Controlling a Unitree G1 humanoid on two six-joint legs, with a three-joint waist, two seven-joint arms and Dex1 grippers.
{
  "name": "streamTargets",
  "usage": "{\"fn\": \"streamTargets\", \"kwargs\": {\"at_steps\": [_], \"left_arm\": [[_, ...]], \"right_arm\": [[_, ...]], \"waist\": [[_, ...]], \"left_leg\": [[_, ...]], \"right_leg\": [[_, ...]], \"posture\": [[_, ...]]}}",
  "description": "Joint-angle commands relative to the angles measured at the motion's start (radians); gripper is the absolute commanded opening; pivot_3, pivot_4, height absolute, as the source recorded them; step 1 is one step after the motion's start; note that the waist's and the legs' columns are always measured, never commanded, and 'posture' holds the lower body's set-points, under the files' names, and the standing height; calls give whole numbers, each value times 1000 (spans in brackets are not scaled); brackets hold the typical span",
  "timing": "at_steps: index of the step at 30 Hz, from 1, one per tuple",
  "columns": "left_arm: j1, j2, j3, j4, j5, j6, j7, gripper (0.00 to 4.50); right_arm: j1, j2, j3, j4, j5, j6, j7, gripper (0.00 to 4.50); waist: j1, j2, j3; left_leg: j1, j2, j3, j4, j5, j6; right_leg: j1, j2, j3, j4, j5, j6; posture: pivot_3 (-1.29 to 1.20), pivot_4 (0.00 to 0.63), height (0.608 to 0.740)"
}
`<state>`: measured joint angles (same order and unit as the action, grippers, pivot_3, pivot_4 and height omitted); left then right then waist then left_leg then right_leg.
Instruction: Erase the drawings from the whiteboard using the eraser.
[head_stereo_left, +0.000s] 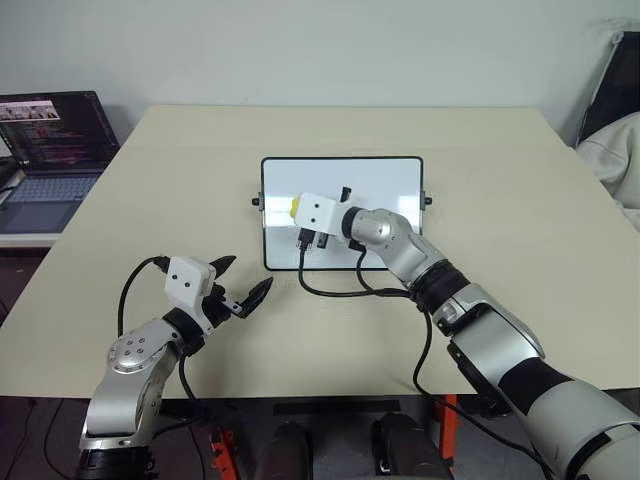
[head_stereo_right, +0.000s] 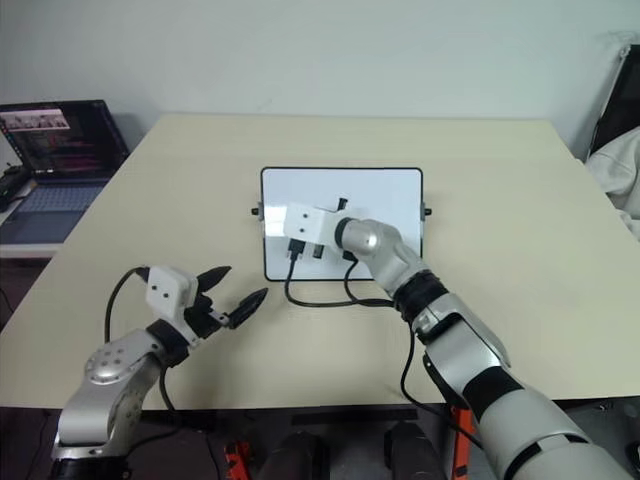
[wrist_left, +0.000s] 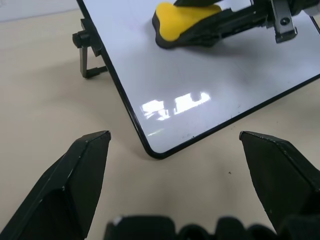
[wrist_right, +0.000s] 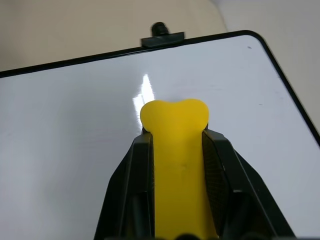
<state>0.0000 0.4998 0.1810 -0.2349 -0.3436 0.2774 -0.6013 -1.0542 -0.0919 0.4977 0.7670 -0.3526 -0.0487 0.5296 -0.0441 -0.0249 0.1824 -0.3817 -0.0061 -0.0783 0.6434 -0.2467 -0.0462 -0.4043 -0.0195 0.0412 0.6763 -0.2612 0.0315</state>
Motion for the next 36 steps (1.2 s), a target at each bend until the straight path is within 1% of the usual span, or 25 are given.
{"fn": "streamTargets", "kwargs": {"at_steps": [1,3,6,8,10,14,15,18,20,22,25,28,32,36], "left_arm": [[-14,0,0,-10,-3,-17,-6,4500],[-26,0,-6,-14,-7,-10,-7,4500],[-48,1,-16,-30,-25,13,-15,4500],[-65,13,-38,-56,-52,48,-44,4500],[-92,21,-64,-90,-70,86,-64,4500],[-173,38,-116,-135,-99,159,-102,4500],[-189,46,-128,-143,-104,174,-114,4500],[-284,71,-203,-147,-95,215,-165,4500],[-343,76,-245,-132,-97,229,-206,4500],[-399,78,-298,-111,-94,238,-260,4500],[-497,54,-384,-36,-68,211,-344,4500],[-587,30,-449,52,-50,179,-435,4500],[-674,-39,-485,172,-28,125,-485,4500],[-709,-79,-528,259,28,43,-538,4500]], "right_arm": [[93,-36,45,-63,-6,36,147,979],[126,-43,23,-134,9,61,162,979],[167,-43,-45,-263,60,134,162,979],[218,-49,-147,-441,129,232,138,979],[286,-64,-258,-660,200,372,125,979],[428,-99,-436,-1071,322,708,115,978],[452,-110,-465,-1142,341,768,107,978],[593,-190,-603,-1362,367,969,82,978],[657,-188,-680,-1461,389,1117,42,978],[711,-163,-734,-1509,410,1214,4,978],[804,-162,-752,-1500,392,1228,-61,978],[830,-138,-759,-1414,381,1178,-141,978],[832,-129,-746,-1291,382,1099,-199,978],[806,-134,-744,-1175,390,1021,-235,978]], "waist": [[0,0,0],[0,0,0],[4,0,0],[7,0,0],[14,0,1],[16,1,1],[17,1,1],[18,1,1],[17,1,1],[10,1,2],[6,1,1],[3,2,2],[3,2,2],[3,2,2]], "left_leg": [[0,0,0,0,0,0],[0,0,0,0,0,0],[0,0,-1,0,0,0],[-1,0,-2,1,0,0],[-3,0,-2,1,0,0],[-7,-1,-5,0,-1,-2],[-8,-1,-6,0,-2,-2],[-9,-1,-6,0,-2,-3],[-11,-2,-4,0,-2,-3],[-10,-1,-3,-1,-2,-3],[-8,-1,0,-2,-2,-3],[-8,-2,2,-1,-2,-3],[-9,-2,4,-1,-2,-3],[-10,-2,4,-1,-2,-3]], "right_leg": [[0,0,0,0,0,0],[0,0,0,0,0,0],[0,0,0,0,0,0],[0,0,-1,0,0,0],[-1,0,-1,0,0,0],[-2,-1,-2,-2,0,1],[-2,-1,-3,-3,-1,1],[-2,-1,-3,-5,-2,2],[-2,-1,-4,-7,-2,2],[-2,0,-4,-7,-2,2],[-2,1,-3,-7,-2,3],[-2,3,-2,-8,-4,6],[-2,4,-1,-10,-4,6],[-2,4,-1,-11,-2,3]], "posture": [[0,150,740],[0,150,740],[0,150,740],[0,150,740],[0,150,740],[0,150,740],[0,150,740],[0,150,740],[0,150,740],[0,150,740],[0,150,740],[0,150,740],[0,150,740],[0,150,740]]}}
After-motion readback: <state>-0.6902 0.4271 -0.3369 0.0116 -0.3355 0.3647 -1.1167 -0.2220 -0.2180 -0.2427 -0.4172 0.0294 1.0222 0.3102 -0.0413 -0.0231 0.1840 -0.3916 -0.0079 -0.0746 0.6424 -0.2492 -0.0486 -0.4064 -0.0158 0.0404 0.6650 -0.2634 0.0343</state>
